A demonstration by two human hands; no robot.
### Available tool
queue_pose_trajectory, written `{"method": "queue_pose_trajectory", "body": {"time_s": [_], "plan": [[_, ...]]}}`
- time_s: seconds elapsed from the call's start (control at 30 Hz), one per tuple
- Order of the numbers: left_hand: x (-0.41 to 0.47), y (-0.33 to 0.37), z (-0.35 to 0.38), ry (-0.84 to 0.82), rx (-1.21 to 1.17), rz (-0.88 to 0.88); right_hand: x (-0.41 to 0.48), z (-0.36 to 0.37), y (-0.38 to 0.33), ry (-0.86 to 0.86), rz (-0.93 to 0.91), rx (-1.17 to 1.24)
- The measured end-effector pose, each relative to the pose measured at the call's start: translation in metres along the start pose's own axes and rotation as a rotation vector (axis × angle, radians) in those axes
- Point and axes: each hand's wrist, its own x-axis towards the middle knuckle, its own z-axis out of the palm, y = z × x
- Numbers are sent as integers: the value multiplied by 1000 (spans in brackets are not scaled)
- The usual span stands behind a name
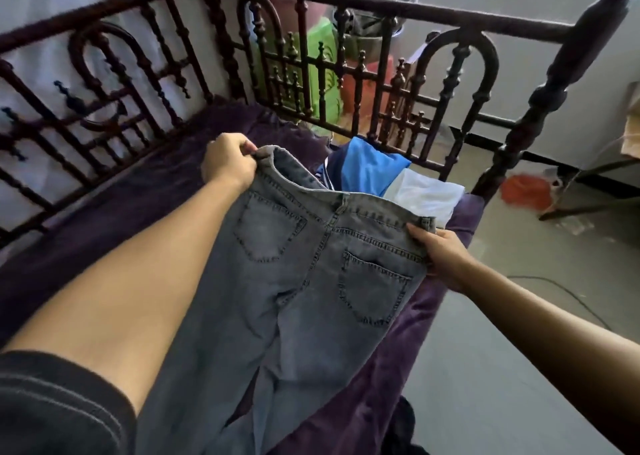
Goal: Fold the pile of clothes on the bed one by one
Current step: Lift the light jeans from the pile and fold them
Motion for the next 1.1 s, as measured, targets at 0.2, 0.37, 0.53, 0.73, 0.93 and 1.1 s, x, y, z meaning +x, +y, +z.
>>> {"method": "queue_pose_trajectory", "body": {"time_s": [0.2,0.37,0.53,0.73,0.93,1.1], "plan": [[36,22,133,-143,-9,-86,135,-32,39,71,155,-38],[66,12,232,-224,-24,-222,235,-36,79,46,342,-123],[48,-43,272,-331,44,-358,296,-36,113,-30,500,-497],[-67,-133,236,-321,94,-701,303,18,105,-266,160,-1322],[-200,-205,159,-249,131,-1100,246,149,96,-639,-187,-1413],[-292,-274,105,-209,137,-1274,167,240,125,-828,-308,-1428]]}}
